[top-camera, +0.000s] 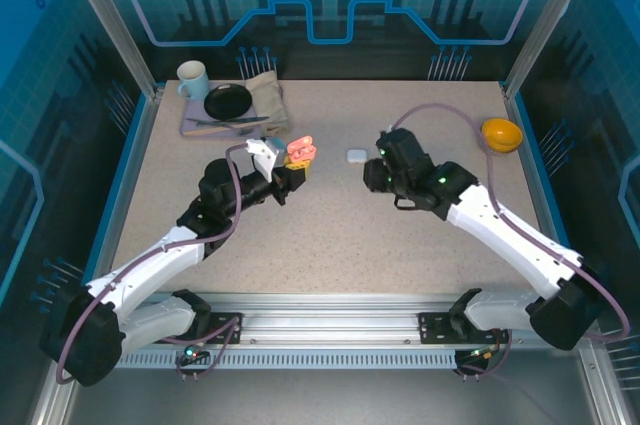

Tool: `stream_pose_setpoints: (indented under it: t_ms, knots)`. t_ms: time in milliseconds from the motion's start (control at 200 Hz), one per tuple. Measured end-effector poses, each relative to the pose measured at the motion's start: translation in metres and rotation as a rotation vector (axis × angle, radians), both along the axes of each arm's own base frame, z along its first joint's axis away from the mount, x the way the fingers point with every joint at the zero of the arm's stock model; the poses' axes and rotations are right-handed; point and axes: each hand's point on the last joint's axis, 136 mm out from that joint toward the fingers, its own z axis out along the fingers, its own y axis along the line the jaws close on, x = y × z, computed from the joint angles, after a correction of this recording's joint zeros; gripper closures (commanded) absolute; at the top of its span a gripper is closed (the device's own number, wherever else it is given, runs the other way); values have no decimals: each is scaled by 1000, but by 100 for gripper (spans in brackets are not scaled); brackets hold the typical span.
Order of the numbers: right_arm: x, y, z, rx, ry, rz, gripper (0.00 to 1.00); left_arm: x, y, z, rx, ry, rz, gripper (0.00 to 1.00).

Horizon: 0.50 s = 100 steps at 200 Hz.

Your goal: Insert wireless bluetooth earbuds into charging case

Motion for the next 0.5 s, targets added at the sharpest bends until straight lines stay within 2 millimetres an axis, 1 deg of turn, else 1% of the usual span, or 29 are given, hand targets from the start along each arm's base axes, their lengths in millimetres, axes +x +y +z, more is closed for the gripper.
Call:
stream_pose_setpoints:
  t_ms: [35, 110, 205, 300, 435, 500]
  knots:
    - [5, 4, 22, 31, -60, 12, 73, -1, -1, 0, -1, 0, -13, 100]
    - [14, 12, 62, 86, -173, 43, 73, -5, -5, 0, -5, 5, -41, 100]
    - [20, 25, 100, 149, -288, 93, 73, -6, -11, 3, -14, 20, -75, 100]
    - [23, 36, 123, 194, -369, 146, 73, -4, -16, 13, -29, 18, -101, 100]
    - [26, 53, 145, 247, -464, 221, 73, 1, -22, 27, -55, 19, -119, 100]
    - [25, 59, 152, 266, -508, 257, 73, 4, -25, 33, -67, 23, -125, 100]
